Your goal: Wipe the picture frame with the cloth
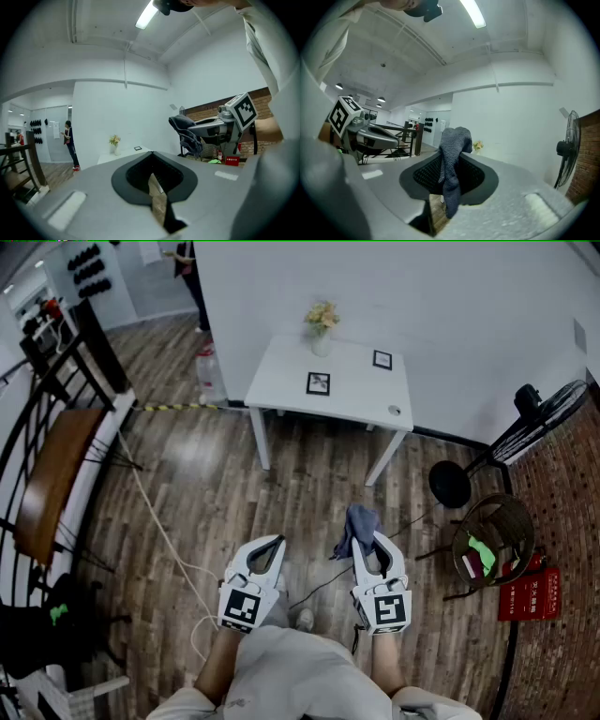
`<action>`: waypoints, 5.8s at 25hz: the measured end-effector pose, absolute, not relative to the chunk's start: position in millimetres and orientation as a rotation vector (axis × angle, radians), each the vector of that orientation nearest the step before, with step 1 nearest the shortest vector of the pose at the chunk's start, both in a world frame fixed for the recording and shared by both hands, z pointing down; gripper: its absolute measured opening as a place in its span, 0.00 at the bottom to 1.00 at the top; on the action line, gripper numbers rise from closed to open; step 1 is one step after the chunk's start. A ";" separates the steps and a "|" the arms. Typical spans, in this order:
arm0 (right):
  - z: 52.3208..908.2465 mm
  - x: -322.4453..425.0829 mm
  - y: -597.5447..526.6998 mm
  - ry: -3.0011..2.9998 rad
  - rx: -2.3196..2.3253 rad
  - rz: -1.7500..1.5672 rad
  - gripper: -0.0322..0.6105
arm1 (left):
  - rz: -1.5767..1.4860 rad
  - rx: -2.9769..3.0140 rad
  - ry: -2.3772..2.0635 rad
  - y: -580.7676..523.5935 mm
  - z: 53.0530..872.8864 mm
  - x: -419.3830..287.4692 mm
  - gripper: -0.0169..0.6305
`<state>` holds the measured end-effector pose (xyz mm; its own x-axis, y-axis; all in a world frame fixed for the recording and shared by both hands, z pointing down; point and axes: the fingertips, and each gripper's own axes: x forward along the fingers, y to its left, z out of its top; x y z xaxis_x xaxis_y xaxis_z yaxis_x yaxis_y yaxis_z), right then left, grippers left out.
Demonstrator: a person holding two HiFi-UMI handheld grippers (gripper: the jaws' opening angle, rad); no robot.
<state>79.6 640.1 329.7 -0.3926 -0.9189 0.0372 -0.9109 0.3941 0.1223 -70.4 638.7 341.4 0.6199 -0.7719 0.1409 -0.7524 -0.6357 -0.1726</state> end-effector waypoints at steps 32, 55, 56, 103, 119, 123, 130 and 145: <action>329.7 33.6 438.9 -2.437 1.710 -0.119 0.20 | -0.260 -2.815 1.179 425.0 347.4 -97.6 0.06; 356.7 39.2 325.6 -2.401 1.720 -0.015 0.20 | -0.273 -2.856 1.192 304.5 360.1 -92.6 0.06; 355.9 41.2 317.1 -2.409 1.717 -0.013 0.20 | -0.277 -2.853 1.199 296.6 359.4 -89.9 0.06; 382.1 119.6 27.0 -2.546 1.490 0.101 0.20 | -0.373 -2.783 1.448 27.3 378.9 -6.0 0.06; 395.4 109.0 -86.2 -2.402 1.592 0.172 0.20 | -0.397 -2.916 1.278 -104.1 396.3 -11.6 0.06; 400.1 106.7 -108.6 -2.355 1.628 0.190 0.20 | -0.382 -2.958 1.228 -132.9 400.8 -11.8 0.06; 410.2 104.4 -136.1 -2.271 1.688 0.210 0.20 | -0.379 -3.035 1.139 -166.8 418.0 -13.0 0.06; 453.1 105.1 -147.8 -2.207 1.629 0.311 0.20 | -0.539 -3.121 1.065 -174.2 481.8 -8.9 0.05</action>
